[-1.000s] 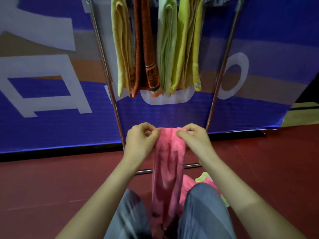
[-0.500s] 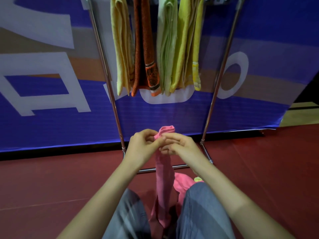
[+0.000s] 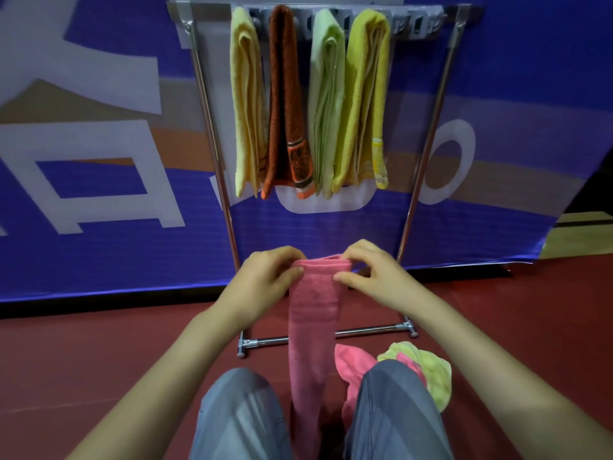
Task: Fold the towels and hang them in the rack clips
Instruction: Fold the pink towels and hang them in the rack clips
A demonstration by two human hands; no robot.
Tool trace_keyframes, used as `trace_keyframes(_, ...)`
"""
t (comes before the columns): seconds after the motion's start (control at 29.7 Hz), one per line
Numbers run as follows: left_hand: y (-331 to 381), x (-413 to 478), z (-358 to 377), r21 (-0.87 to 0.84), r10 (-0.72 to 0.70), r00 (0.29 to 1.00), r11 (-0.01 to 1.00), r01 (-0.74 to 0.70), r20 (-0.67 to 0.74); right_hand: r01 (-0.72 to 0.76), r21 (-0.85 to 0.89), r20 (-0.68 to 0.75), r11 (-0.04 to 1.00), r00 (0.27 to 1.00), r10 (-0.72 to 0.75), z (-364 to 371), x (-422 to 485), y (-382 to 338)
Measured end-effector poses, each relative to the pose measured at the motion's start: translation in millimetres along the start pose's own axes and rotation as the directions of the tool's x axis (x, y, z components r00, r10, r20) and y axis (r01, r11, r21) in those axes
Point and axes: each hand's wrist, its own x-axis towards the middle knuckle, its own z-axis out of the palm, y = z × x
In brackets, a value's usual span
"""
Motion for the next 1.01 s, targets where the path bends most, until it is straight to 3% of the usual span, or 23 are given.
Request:
trace_keyframes(0.2, 32, 11, -37, 0.031, 0.149, 0.97, 0.989, -0.146, -0.192, 0.178, 0.37, -0.192, 0.912, 0.975, -0.112, -30, 12, -47)
trace_keyframes(0.34, 39, 11, -47, 0.037, 0.121, 0.974, 0.993, -0.116, -0.19, 0.109, 0.574, -0.2, 0.811, 0.98, 0.009, -29, 9, -54)
trace_keyframes(0.54, 37, 2, -43, -0.118, -0.076, 0.997, 0.99, 0.075, -0.006, 0.029, 0.581, -0.12, 0.813, 0.992, 0.05, -9, 3, -51)
trace_keyframes(0.64, 45, 6, -39, -0.122, -0.053, 0.996, 0.991, 0.062, 0.073, 0.011, 0.599, -0.065, 0.801, 0.997, 0.035, -1, 0, -48)
trace_keyframes(1.01, 46, 6, -23, -0.032, 0.011, 0.99, 0.999, -0.006, 0.139, -0.042, 0.635, 0.005, 0.771, 0.999, 0.05, 11, -3, -37)
